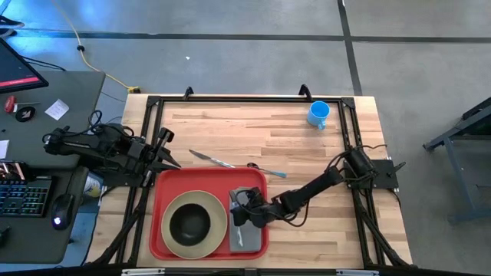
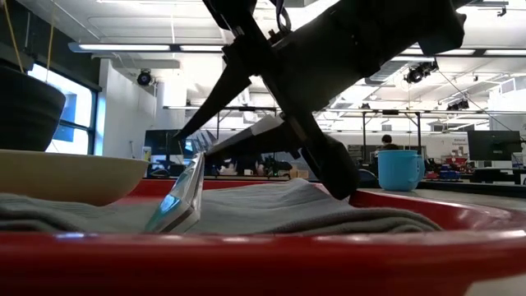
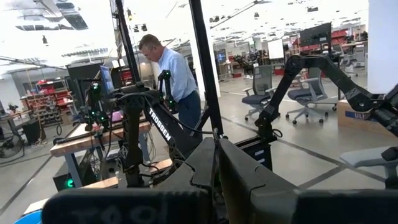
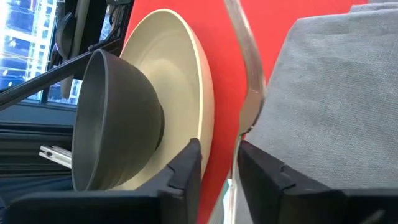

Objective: Set up tray
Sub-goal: Put the white patterned fork on top of the gray napkin

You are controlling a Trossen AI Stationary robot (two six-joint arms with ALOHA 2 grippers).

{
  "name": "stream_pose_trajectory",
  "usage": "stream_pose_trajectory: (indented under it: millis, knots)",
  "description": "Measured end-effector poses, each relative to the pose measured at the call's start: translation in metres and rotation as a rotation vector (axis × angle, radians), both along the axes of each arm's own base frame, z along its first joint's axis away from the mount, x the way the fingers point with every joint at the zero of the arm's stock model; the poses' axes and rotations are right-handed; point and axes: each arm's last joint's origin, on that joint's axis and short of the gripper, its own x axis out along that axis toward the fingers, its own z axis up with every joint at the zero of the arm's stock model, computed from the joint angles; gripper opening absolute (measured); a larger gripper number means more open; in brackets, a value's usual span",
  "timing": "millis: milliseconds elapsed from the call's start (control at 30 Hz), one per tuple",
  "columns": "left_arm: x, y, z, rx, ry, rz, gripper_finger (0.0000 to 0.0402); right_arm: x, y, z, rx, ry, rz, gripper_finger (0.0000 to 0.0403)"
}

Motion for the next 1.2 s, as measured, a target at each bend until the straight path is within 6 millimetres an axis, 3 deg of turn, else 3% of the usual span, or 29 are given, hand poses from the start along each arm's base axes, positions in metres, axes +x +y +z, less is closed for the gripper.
stream_pose_trajectory:
  millis: [167,733,1200]
  knots:
    - [0.000,0.000,0.000,0.000,0.000,0.000,0.0056,0.001,0.000,0.001,-0.004,-0.015,0.008,0.0119]
    - [0.000,0.000,0.000,-0.001,0.001,0.000,0.0056,0.003,-0.011,-0.003,0.065,0.051,0.020,0.0118]
    - [0.000,0.000,0.000,-0.012,0.005,-0.002,0.0056,0.013,-0.011,0.008,0.070,0.051,0.030,0.0117]
